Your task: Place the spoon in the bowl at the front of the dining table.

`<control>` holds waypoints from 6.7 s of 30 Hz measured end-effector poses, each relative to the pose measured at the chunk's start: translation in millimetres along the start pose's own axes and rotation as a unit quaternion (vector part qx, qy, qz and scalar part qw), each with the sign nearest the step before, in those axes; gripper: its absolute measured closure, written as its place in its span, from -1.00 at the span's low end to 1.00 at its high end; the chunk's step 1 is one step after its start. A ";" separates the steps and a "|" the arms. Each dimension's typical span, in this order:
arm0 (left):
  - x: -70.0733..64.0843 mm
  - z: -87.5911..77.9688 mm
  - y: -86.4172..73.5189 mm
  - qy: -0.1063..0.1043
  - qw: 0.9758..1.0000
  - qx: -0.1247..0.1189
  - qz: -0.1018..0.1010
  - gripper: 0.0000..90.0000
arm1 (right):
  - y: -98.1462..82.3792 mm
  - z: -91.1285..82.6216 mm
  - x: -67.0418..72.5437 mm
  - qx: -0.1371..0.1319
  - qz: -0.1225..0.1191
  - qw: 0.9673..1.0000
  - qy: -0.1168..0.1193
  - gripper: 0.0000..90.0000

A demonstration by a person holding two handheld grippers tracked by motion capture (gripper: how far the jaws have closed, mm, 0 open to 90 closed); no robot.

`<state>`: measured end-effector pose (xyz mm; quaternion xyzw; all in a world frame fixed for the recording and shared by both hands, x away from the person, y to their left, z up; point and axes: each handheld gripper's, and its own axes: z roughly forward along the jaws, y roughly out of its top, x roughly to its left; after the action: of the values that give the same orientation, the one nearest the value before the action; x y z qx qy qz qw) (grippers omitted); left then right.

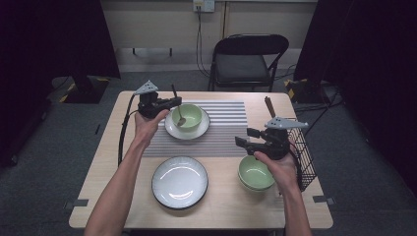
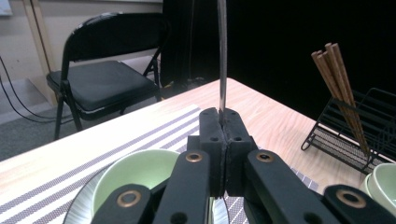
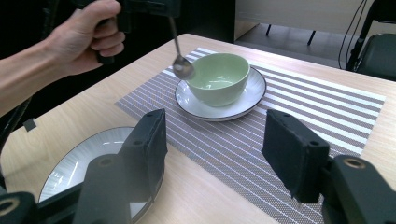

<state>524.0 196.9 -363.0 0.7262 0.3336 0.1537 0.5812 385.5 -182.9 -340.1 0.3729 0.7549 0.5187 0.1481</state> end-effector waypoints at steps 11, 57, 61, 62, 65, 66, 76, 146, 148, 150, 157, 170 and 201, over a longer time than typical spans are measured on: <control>8.0 10.7 -9.1 0.000 1.000 0.015 -0.015 0.97 | 0.5 1.3 -1.2 -0.001 -0.002 1.000 0.003 -0.11; 12.7 -29.4 -20.8 0.012 0.999 0.039 -0.002 0.98 | 0.3 6.8 2.3 0.004 -0.005 1.000 -0.002 -0.09; 17.0 -33.8 -21.2 0.013 0.999 0.042 -0.003 0.98 | 0.1 7.0 1.9 0.004 -0.004 1.000 -0.001 -0.09; 17.7 -34.6 -21.3 0.014 0.999 0.042 -0.001 0.98 | 0.1 7.1 1.8 0.004 -0.005 1.000 -0.001 -0.09; 17.5 -35.7 -21.1 0.014 0.999 0.042 -0.004 0.97 | 0.2 7.4 1.8 0.004 -0.005 1.000 -0.001 -0.09; 17.2 -35.9 -21.1 0.012 0.999 0.041 -0.004 0.97 | 0.2 7.5 1.7 0.004 -0.005 1.000 -0.001 -0.09; 17.5 -40.2 -19.1 0.019 0.999 0.035 -0.005 0.78 | 0.0 7.2 1.7 0.004 -0.005 1.000 -0.001 -0.09; 31.1 -51.3 -71.7 0.064 0.995 0.059 -0.039 0.53 | -1.0 12.2 3.4 0.015 -0.009 1.000 0.001 -0.08; 31.7 -52.5 -71.6 0.066 0.995 0.057 -0.040 0.50 | -1.0 11.6 3.0 0.015 -0.008 1.000 0.000 -0.08; 31.4 -53.3 -71.3 0.060 0.996 0.053 -0.046 0.49 | -0.9 10.8 2.1 0.013 -0.006 1.000 0.001 -0.08; 23.7 -63.9 -64.6 0.048 0.996 0.049 -0.051 0.34 | -1.2 9.6 0.7 0.013 -0.004 1.000 -0.001 -0.08; 4.0 -94.7 -62.9 0.058 0.995 0.062 -0.049 0.05 | -0.1 3.9 -4.1 0.007 0.008 1.000 -0.008 -0.16; -7.7 -131.3 -172.2 0.121 0.973 0.189 -0.048 -0.54 | 39.5 -27.1 -53.7 0.002 0.009 0.997 -0.083 -0.17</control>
<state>385.5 306.7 -488.3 0.7819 0.4587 0.1465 0.3959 421.5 -232.4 -302.2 0.4219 0.7374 0.4861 0.2048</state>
